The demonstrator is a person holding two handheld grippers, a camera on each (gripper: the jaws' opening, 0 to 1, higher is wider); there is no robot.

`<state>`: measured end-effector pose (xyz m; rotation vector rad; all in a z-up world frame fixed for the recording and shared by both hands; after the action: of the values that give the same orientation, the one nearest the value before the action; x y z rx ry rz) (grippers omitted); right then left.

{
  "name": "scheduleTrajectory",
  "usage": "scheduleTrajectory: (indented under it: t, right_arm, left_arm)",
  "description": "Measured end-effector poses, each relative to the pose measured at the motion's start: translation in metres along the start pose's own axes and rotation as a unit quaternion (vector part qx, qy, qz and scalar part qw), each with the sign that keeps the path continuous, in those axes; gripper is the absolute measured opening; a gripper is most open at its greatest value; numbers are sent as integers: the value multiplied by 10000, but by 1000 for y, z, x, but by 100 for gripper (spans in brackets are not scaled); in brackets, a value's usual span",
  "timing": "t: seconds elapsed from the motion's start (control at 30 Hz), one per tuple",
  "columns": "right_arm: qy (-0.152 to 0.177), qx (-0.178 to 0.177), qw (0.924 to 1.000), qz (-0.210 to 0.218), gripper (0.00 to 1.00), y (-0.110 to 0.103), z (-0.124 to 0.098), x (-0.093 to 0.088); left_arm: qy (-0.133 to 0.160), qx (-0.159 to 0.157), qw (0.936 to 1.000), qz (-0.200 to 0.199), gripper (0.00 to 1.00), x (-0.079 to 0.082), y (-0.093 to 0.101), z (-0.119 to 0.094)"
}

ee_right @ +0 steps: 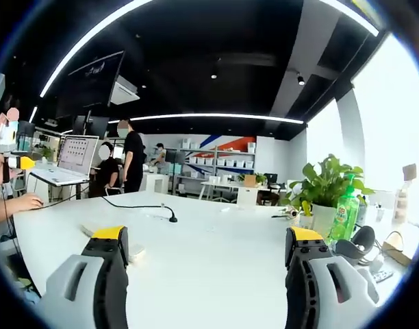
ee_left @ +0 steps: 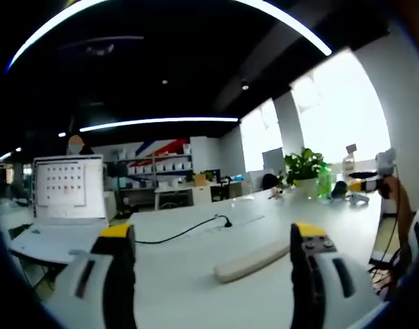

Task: Arrange the utensils inside the cutlery case until each visible utensil rests in its matching compartment.

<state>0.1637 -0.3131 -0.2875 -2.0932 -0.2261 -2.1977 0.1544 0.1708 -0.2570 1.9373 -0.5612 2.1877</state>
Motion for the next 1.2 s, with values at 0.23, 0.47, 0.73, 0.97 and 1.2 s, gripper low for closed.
scheduleTrajectory:
  t: [0.23,0.47,0.73,0.97,1.2]
  right_arm:
    - [-11,-29,9999,-108,99,1,-3,1]
    - [-76,-26,9999,-98,99,2,-1,-2]
    - [-142,-9,9998,-107,99,3,0,-4]
    - [-156,-36,9998,-147,99,4,-1,-4]
    - [-183,-25,9997,-156,99,4,-1,-4]
  left_arm:
    - [-133,-117,9998,9,98,-5,4,3]
    - [-72,-98,9999,-49,98,-3,2,2]
    - [-137,-66,9999,-49,97,-6,1,3]
    - [-126,-103,9999,-35,97,-5,4,3]
    - [-150,-101,9998,-27,97,-6,3,3]
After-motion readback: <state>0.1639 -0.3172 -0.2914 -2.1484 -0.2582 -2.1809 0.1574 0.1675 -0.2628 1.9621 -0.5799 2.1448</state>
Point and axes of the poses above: the point that each gripper's makers call its tool centre point, and the gripper's own axes: z roughly forward along the fingers, y roughly to its right, x roughly out of its top, the point moved 5 cm from there along -z, roughly backward along the fingers, and after that the axes turned 4 degrees about z, right-handed, at the moved point
